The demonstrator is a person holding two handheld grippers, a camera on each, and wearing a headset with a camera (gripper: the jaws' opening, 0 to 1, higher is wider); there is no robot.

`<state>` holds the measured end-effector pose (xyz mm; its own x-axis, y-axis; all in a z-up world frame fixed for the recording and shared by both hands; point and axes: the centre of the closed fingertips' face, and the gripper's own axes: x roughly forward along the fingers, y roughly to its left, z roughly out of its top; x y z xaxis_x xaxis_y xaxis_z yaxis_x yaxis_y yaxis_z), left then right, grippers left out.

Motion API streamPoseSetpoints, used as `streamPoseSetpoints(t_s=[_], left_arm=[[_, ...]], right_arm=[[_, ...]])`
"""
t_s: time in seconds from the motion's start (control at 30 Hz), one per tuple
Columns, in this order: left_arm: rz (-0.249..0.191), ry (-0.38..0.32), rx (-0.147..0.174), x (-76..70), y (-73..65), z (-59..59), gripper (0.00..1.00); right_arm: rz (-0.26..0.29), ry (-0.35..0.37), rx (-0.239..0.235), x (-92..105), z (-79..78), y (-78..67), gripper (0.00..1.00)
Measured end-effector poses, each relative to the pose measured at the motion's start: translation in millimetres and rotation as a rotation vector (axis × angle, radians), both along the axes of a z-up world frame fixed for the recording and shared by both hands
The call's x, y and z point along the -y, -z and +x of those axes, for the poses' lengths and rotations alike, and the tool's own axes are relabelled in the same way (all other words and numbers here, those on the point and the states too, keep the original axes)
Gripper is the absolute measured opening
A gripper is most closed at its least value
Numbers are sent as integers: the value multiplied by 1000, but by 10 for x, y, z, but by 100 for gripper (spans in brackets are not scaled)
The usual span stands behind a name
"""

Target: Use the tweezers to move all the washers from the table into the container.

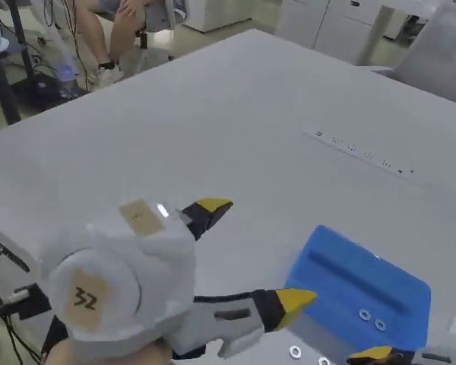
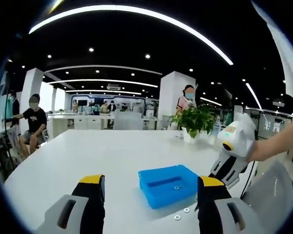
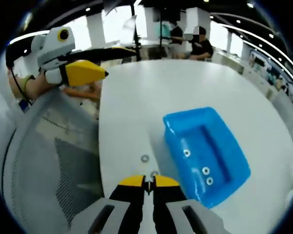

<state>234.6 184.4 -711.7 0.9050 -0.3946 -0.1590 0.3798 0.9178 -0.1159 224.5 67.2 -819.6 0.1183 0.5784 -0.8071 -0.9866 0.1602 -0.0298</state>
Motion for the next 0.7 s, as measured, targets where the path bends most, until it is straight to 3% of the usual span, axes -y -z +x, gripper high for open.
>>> streamPoseSetpoints(t_s=[0.07, 0.1, 0.17, 0.33, 0.43, 0.53, 0.57, 0.6, 0.7], left_arm=[[71, -19, -32, -52, 90, 12, 80], [102, -36, -20, -73, 84, 18, 79], [80, -32, -10, -57, 54, 16, 78], [63, -13, -24, -31, 73, 15, 77], [72, 0, -17, -2, 64, 7, 77], [33, -4, -10, -12, 27, -1, 77], [36, -10, -5, -17, 19, 1, 78], [70, -21, -1, -35, 25, 2, 78], [51, -2, 5, 8, 5, -12, 78]], right_arm=[[37, 4, -23, -53, -28, -26, 2], [53, 10, -34, -77, -25, -32, 2], [47, 2, -33, -83, -10, -33, 2], [64, 26, -35, -80, 34, -64, 2], [31, 60, -37, -25, 43, -32, 2], [7, 56, -30, -32, -10, -62, 2], [2, 52, -33, -40, -26, -57, 2], [-4, 50, -42, -51, -44, -45, 2], [-30, 66, -25, -60, -46, -74, 2]])
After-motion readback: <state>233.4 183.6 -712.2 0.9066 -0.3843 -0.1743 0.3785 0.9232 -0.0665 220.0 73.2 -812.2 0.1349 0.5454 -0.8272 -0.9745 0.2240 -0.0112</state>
